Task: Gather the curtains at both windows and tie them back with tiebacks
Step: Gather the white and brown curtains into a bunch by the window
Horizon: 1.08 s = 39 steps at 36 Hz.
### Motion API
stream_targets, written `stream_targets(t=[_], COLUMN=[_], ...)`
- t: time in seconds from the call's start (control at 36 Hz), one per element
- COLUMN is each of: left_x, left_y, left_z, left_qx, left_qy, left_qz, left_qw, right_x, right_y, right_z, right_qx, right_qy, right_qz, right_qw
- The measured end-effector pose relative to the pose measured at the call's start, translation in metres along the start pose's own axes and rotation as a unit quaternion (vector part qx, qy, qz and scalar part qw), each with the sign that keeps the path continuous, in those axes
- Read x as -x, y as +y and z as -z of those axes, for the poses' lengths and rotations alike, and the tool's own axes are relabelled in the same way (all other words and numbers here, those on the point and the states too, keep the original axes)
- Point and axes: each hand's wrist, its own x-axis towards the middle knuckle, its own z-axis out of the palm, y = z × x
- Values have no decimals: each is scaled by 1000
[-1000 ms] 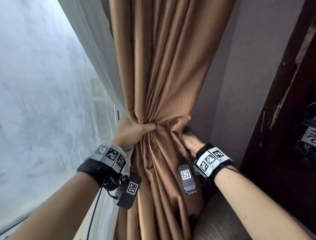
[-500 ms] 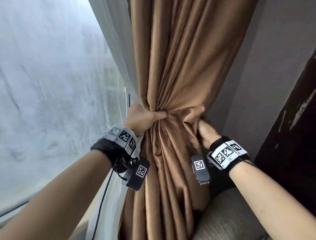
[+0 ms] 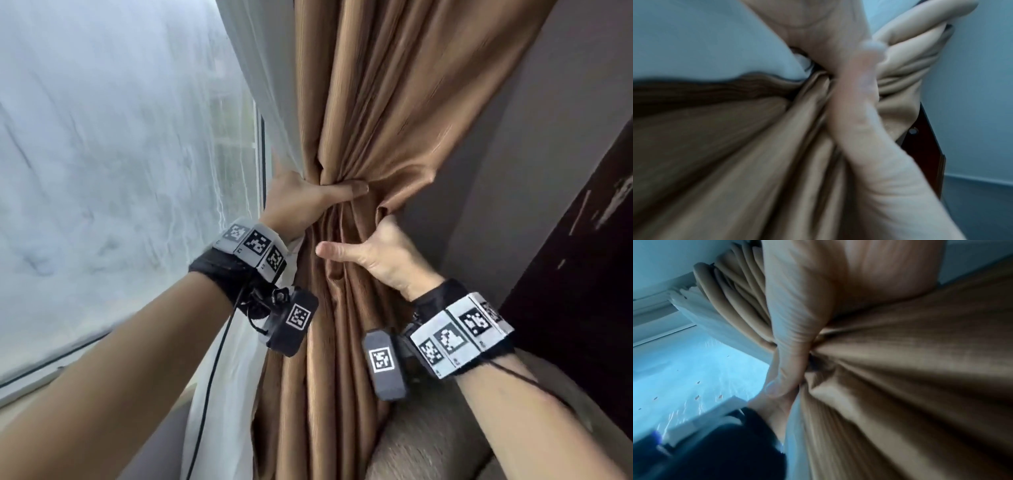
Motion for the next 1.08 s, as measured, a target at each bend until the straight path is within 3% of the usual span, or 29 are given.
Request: stream_targets(t=[0.17, 0.31, 0.42, 0.56, 0.67, 0.81, 0.92, 1.03, 1.08], left_x=[15, 26, 35, 42, 37, 26, 24, 22, 20], left_y=[7, -6, -25, -34, -32, -32, -29, -26, -22], left_z=[13, 30, 43, 46, 51, 62, 56, 48, 43], left_qx=[56, 5, -33, -173, -262, -329, -339, -292, -287], left_qy=[-96, -190, -235, -233, -214, -191, -227, -233, -226], left_qz=[-14, 33, 81, 114, 92, 106, 69, 33, 49], left_qw=[994, 981, 968, 950, 936, 919, 910, 927, 929], right_x=[-13, -13, -14, -5, 5, 12, 13, 10, 9], right_y=[11, 15, 21, 13, 6, 8, 8, 10, 8], right_z=[-41, -43, -33, -18, -7, -1, -1, 1, 2], right_qx=[-41, 15, 28, -19, -12, 25, 1, -31, -49], right_qy=[82, 196, 188, 110, 37, 117, 171, 190, 191], right_qz=[-8, 18, -18, 2, -44, -8, -11, -39, -43], right_qw=[996, 980, 982, 994, 998, 993, 985, 981, 979])
